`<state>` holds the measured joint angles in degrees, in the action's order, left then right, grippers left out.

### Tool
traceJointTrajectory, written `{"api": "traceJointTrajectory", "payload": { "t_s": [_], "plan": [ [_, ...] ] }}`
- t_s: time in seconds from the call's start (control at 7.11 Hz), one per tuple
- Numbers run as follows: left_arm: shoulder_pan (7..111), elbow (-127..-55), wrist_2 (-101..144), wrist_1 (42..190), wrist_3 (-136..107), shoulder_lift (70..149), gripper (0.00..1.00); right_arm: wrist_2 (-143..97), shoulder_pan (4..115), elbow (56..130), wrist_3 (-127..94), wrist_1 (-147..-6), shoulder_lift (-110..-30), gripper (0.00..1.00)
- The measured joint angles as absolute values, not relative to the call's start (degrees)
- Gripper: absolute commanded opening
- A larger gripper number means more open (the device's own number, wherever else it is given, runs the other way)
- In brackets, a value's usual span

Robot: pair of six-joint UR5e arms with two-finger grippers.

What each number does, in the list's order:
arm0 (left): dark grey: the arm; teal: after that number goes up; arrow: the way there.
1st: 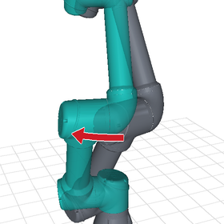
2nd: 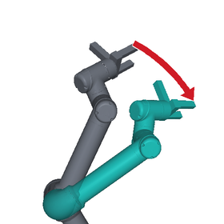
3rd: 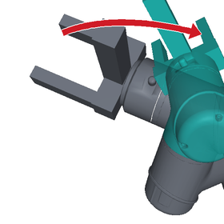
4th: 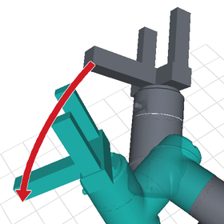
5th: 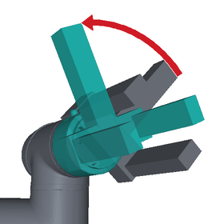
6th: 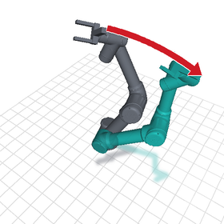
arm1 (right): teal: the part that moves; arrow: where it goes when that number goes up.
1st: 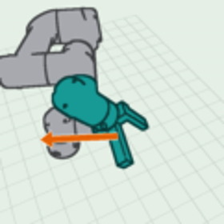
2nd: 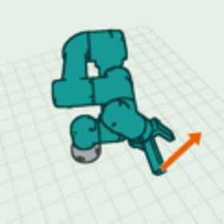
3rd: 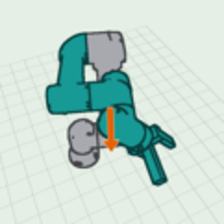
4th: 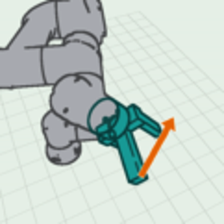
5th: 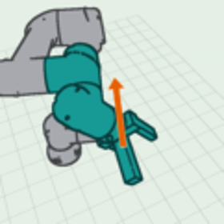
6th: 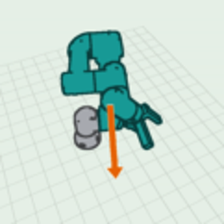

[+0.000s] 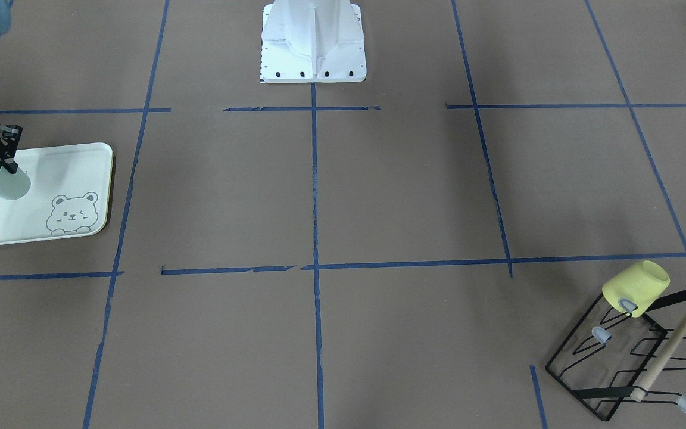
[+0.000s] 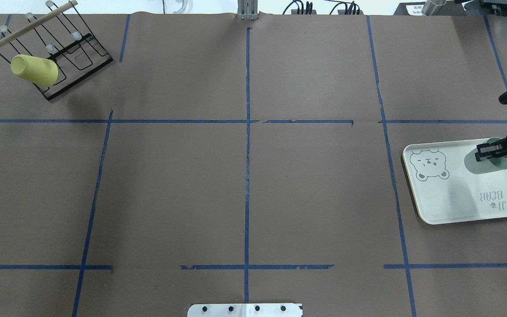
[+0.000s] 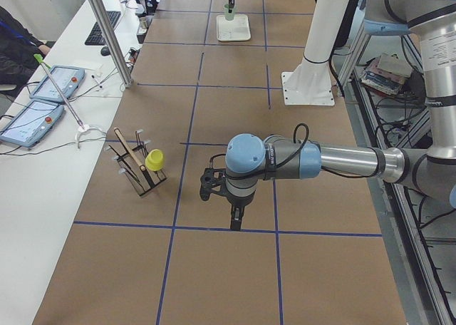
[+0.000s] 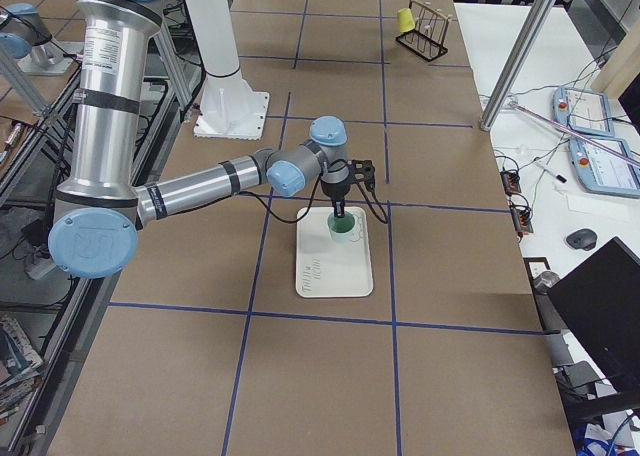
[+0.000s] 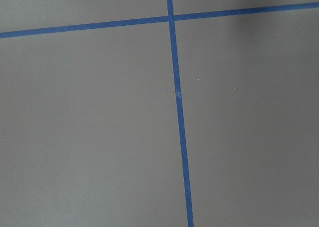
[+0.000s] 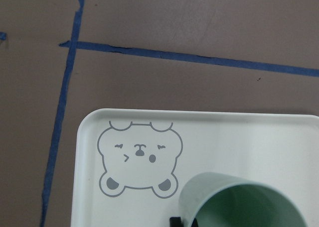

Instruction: Left arm grabs green cup and hands to right arm on tray

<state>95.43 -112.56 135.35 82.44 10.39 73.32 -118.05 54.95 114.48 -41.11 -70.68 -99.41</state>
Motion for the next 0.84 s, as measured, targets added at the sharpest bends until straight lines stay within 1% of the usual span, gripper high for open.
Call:
{"api": "traceJointTrajectory", "payload": {
  "t_s": [0.14,0.28,0.42,0.84],
  "plan": [
    [95.44,-112.48,135.35,82.44,10.43,73.35,1.0,-117.05,53.23,113.98,-41.88,-70.45,-99.73,0.11],
    [95.45,-112.39,135.35,82.46,10.45,73.4,1.0,-116.68,51.98,113.11,-42.14,-70.41,-99.76,0.34],
    [95.44,-112.3,135.35,82.5,10.45,73.47,1.0,-116.61,51.16,111.96,-42.23,-70.38,-99.54,0.99],
    [95.37,-112.19,135.35,82.53,10.42,73.64,1.0,-116.72,50.44,109.87,-42.2,-70.35,-97.91,1.0]
  ]
}}
